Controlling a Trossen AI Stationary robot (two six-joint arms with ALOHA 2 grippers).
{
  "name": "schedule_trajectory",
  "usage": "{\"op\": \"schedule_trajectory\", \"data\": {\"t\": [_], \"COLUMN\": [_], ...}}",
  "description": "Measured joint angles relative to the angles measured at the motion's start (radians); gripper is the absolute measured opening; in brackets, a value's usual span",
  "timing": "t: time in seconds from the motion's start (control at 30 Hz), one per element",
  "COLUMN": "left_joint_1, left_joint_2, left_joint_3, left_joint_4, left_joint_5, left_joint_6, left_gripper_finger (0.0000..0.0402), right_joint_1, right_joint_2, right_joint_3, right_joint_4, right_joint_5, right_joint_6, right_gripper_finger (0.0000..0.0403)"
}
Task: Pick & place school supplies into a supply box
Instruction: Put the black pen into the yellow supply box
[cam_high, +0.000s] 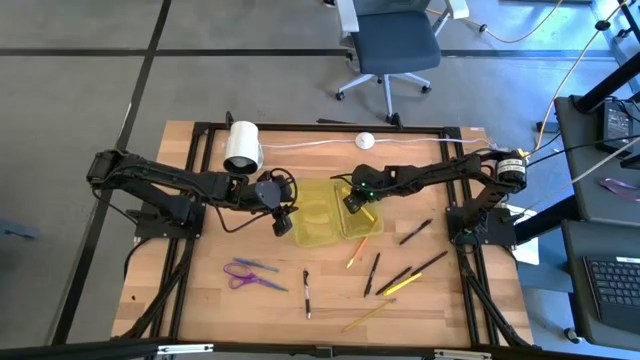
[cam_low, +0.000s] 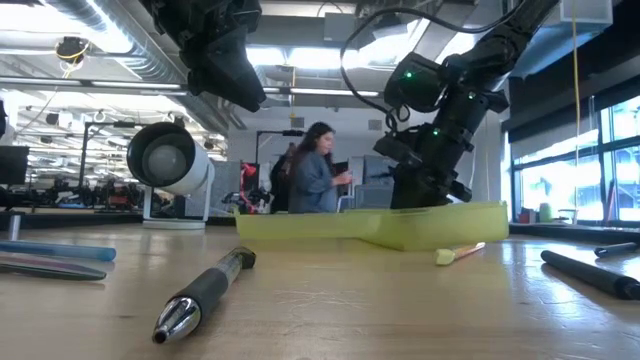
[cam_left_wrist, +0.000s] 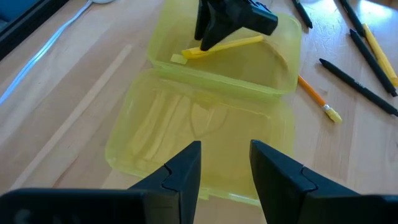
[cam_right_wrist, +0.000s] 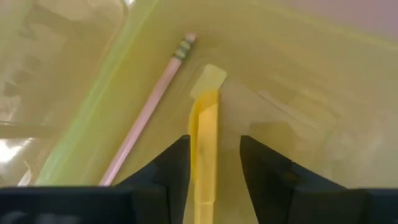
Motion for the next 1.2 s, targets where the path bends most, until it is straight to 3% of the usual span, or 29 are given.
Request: {"op": "schedule_trajectory", "data": {"t": [0.43, 0.73, 0.97, 1.2], "left_joint_1": [0.0, 0.0, 0.0, 0.0], "left_joint_2": [0.0, 0.0, 0.0, 0.0], "left_joint_3": [0.0, 0.0, 0.0, 0.0], "left_joint_4": [-0.001, 0.0, 0.0, 0.0], "left_joint_5": [0.0, 0.0, 0.0, -0.003], "left_joint_6": [0.0, 0.0, 0.0, 0.0], "left_gripper_finger": [0.013, 0.013, 0.013, 0.013], "right_joint_1": [-0.026, -0.026, -0.016, 0.037], "right_joint_2": [-0.081, -0.172, -0.354, -0.509], "right_joint_3": [0.0, 0.0, 0.001, 0.001], "right_joint_4": [0.008, -0.01, -0.23, -0.535], "right_joint_5": [-0.029, -0.068, -0.213, -0.324], "right_joint_6": [-0.088, -0.318, -0.585, -0.602], "right_gripper_finger": [0.0145, 0.0145, 0.0145, 0.0145]}}
